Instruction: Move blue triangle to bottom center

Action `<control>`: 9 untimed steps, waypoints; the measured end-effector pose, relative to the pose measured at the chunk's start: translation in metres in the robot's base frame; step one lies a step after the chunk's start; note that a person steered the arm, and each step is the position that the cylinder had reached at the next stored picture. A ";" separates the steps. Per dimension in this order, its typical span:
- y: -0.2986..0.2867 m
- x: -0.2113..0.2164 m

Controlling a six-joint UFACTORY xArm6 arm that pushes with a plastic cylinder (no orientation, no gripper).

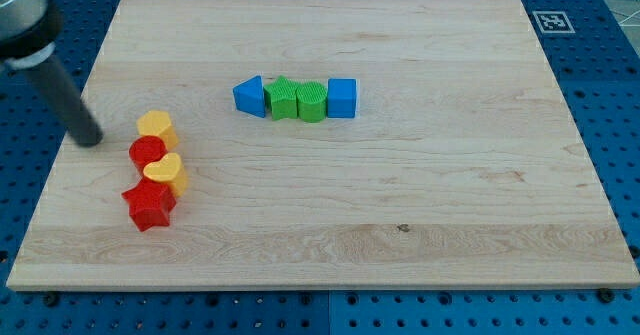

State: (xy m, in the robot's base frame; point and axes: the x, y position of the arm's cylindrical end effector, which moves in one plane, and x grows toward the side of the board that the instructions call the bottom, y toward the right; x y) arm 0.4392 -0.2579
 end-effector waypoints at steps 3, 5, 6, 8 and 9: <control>0.128 -0.068; 0.173 -0.033; 0.182 0.008; 0.152 0.039; 0.141 0.042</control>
State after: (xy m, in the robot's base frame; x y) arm 0.4809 -0.1167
